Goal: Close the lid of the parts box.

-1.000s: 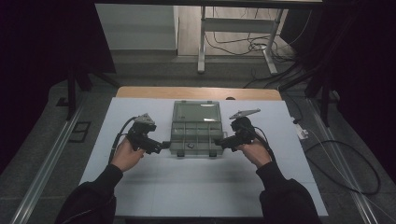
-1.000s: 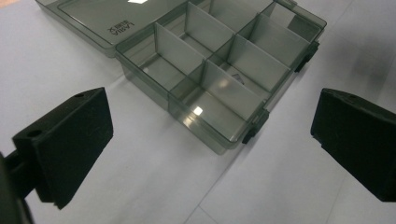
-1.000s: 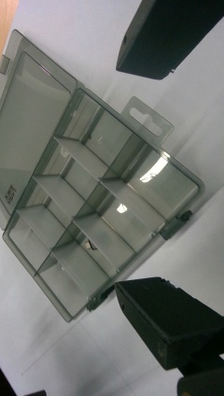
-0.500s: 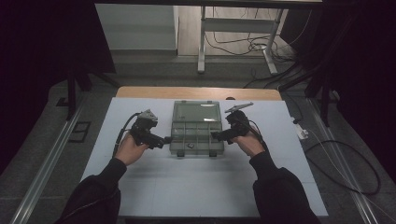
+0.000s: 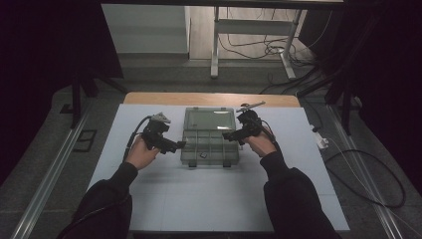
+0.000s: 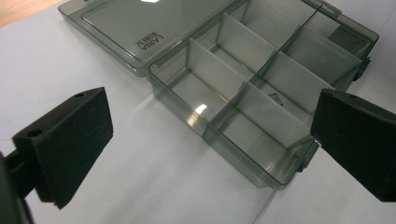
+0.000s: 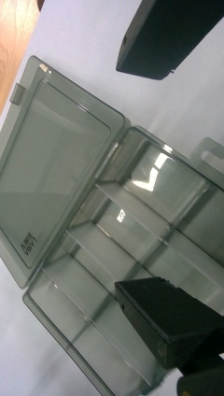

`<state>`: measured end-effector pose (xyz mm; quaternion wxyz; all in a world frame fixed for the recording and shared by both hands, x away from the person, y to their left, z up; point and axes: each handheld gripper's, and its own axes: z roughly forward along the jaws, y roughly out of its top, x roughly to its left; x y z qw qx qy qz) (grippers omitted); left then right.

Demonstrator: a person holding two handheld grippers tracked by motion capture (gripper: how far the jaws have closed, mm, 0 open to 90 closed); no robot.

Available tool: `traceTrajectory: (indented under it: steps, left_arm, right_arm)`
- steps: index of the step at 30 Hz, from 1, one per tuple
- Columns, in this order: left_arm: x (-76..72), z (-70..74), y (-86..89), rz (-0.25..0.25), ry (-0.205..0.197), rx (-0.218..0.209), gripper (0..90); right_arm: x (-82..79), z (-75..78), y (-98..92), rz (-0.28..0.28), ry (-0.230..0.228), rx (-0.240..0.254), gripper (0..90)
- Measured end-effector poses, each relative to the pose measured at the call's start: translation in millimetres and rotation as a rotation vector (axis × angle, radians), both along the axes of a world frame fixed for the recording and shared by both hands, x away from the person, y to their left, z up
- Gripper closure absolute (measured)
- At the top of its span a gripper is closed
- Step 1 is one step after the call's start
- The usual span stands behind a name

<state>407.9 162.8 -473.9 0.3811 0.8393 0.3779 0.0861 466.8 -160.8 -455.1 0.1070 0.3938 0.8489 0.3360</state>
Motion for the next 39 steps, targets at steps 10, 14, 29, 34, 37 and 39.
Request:
traceTrajectory:
  steps: [10, 14, 29, 34, 37, 39]
  left_arm:
    - [11.3, 0.1, -6.4, 0.010, -0.003, -0.008, 0.9]
    - [16.8, -0.7, -8.0, 0.016, -0.012, 0.006, 1.4]
    - [34.8, -8.3, -15.6, -0.019, 0.010, -0.020, 0.0]
    - [38.1, -13.8, -20.1, -0.035, 0.004, -0.010, 0.0]
    - [38.2, -17.0, -20.9, -0.044, 0.005, -0.006, 0.0]
    - [38.1, -19.0, -20.8, -0.048, 0.009, -0.005, 0.0]
  right_arm:
    - [21.1, -3.9, -0.2, -0.037, 0.023, 0.004, 0.0]
    - [28.9, -3.8, 0.1, -0.043, 0.023, 0.009, 0.0]
    - [55.6, -7.8, 8.0, -0.090, 0.035, -0.039, 0.0]
    - [64.7, -12.6, 9.8, -0.092, 0.052, -0.056, 0.0]
    - [70.0, -15.5, 11.0, -0.098, 0.053, -0.067, 0.0]
    - [73.6, -17.9, 12.1, -0.100, 0.058, -0.078, 0.0]
